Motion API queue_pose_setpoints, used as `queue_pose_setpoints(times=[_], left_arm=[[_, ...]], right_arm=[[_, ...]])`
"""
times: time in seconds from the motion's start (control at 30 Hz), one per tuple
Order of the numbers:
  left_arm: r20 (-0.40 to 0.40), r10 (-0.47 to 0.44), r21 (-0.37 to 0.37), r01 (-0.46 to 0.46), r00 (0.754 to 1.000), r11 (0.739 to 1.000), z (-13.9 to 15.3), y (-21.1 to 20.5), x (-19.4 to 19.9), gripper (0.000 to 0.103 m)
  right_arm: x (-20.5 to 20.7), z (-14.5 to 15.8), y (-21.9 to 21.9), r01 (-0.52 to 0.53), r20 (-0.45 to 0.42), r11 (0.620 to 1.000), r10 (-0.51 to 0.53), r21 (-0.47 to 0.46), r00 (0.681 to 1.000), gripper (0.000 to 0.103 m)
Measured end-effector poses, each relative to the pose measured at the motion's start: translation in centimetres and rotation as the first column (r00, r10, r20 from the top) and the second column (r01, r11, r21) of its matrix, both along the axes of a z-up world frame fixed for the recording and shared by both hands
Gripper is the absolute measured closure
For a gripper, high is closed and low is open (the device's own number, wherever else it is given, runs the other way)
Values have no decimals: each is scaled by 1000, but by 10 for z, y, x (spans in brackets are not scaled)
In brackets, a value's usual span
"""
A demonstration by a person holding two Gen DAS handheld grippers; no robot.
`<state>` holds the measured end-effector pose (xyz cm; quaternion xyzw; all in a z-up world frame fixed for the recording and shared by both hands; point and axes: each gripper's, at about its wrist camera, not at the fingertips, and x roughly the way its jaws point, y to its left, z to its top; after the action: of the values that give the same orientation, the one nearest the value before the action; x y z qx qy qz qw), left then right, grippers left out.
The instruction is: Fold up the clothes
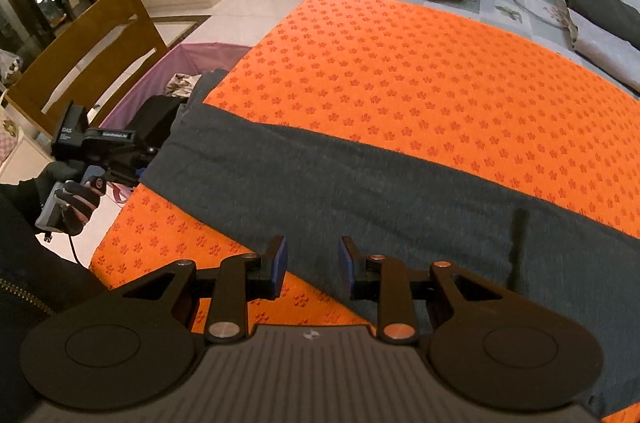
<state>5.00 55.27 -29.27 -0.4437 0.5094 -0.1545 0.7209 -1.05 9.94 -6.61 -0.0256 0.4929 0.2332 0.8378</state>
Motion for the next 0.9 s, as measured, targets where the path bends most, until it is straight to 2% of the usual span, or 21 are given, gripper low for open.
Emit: queue_pose_setpoints(times=[0.1, 0.2, 0.27, 0.33, 0.4, 0.53, 0.73, 0.83, 0.9], left_arm=[[3, 13, -21, -13, 1000, 1000, -2, 1, 1, 37], [12, 18, -36, -18, 1000, 999, -2, 1, -1, 42], [4, 23, -48, -23, 1000, 999, -3, 1, -3, 58], [-7, 31, -66, -32, 999, 997, -5, 1, -7, 87], [17, 37, -51, -36, 999, 998, 0, -3, -13, 100], [72, 65, -22, -63, 995, 998, 15, -8, -24, 101], [77, 163, -13, -162, 984, 987, 27, 11, -35, 101], [22, 177, -7, -177, 984, 984, 29, 17, -34, 100], [-29, 190, -1, -190, 981, 982, 30, 16, -34, 95]], right_arm=[[0, 0, 1, 6, -1, 1000, -6, -3, 1000, 70], [-1, 1, 2, 13, -3, 1000, -13, -5, 1000, 70], [0, 1, 3, 16, -3, 1000, -16, -4, 1000, 70], [2, 0, 3, 16, -3, 1000, -16, -1, 1000, 70], [3, 0, 4, 13, -3, 1000, -13, 0, 1000, 70], [7, 0, 11, -1, 2, 1000, 1, 1, 1000, 70], [13, -3, 19, -23, 12, 1000, 23, -2, 1000, 70], [15, -4, 24, -41, 19, 999, 41, -9, 999, 70], [16, -5, 28, -58, 26, 998, 59, -19, 998, 70]])
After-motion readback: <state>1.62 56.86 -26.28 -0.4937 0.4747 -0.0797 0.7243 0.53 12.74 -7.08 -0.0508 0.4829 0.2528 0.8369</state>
